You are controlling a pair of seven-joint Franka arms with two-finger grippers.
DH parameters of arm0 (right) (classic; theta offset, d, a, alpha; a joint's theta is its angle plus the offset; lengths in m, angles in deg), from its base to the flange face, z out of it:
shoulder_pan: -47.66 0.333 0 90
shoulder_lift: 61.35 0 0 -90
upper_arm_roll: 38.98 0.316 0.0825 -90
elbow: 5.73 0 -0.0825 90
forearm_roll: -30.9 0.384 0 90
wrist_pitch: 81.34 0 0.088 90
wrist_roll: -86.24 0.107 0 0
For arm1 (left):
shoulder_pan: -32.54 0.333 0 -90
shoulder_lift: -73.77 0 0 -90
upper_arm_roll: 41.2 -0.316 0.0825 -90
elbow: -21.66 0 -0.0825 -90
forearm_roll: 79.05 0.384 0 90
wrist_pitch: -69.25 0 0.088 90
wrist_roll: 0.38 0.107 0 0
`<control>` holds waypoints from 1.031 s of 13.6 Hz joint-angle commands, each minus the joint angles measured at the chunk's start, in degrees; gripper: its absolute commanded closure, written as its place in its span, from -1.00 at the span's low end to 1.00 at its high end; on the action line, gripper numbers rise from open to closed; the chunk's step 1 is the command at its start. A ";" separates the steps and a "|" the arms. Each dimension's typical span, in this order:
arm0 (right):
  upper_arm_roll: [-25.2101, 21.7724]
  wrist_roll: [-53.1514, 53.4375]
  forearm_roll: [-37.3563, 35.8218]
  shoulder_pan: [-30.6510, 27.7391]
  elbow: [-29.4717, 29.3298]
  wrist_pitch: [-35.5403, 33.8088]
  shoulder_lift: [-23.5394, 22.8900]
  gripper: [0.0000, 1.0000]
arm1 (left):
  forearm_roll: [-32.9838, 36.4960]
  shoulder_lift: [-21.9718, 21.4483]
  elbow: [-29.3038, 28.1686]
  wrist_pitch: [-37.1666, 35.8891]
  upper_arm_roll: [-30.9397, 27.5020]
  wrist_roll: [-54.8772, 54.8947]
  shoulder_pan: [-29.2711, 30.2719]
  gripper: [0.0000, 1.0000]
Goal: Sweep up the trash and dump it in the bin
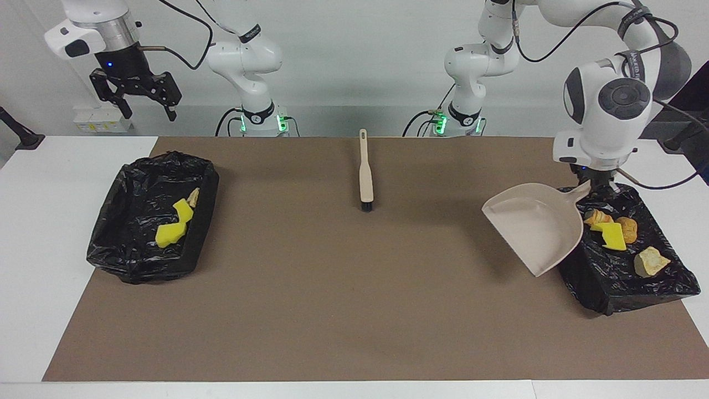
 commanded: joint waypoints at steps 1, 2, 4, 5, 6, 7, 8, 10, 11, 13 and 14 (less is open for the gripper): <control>0.16 -1.11 -0.73 -0.29 -0.19 0.18 -2.55 -1.00 | -3.82 1.08 -1.35 -1.05 -0.77 -17.92 -9.41 1.00; 0.16 1.07 -0.30 -0.90 -0.89 0.36 -3.78 -1.00 | -6.97 1.79 -1.18 -0.35 -0.77 -24.17 -11.10 1.00; 0.07 6.96 0.40 -0.82 -0.56 1.50 -3.45 -1.00 | -14.61 2.58 -0.47 0.44 -0.86 -32.46 -12.25 1.00; 0.16 8.29 0.41 -0.47 0.50 1.76 -2.83 -1.00 | -16.99 3.28 0.05 1.14 -0.77 -36.32 -14.44 1.00; 0.16 7.69 0.32 -0.46 0.60 2.11 -2.74 -1.00 | -18.67 5.98 2.06 1.15 -0.86 -40.80 -17.59 1.00; 0.07 7.08 -0.12 -0.55 0.42 3.25 -3.09 -1.00 | -20.51 9.75 5.56 1.15 -0.95 -46.15 -19.62 1.00; -0.19 5.24 0.58 -1.16 0.16 3.17 -3.53 -1.00 | -22.45 13.79 10.21 1.23 -0.95 -53.17 -20.95 1.00; -0.54 3.21 2.42 -1.08 0.68 1.51 -3.01 -1.00 | -25.27 17.34 12.89 5.07 -0.86 -62.35 -23.24 1.00; -0.46 3.38 2.69 -0.99 0.68 0.72 -3.00 -1.00 | -26.58 18.13 12.80 7.10 -0.95 -63.51 -24.99 1.00; -0.11 3.99 1.91 -0.21 2.52 0.19 -1.87 -1.00 | -26.34 23.73 16.55 9.22 -1.04 -71.13 -28.51 1.00; 0.33 4.69 1.55 -0.11 5.66 1.23 0.05 -1.00 | -26.25 26.12 19.10 9.58 -1.38 -73.08 -29.74 1.00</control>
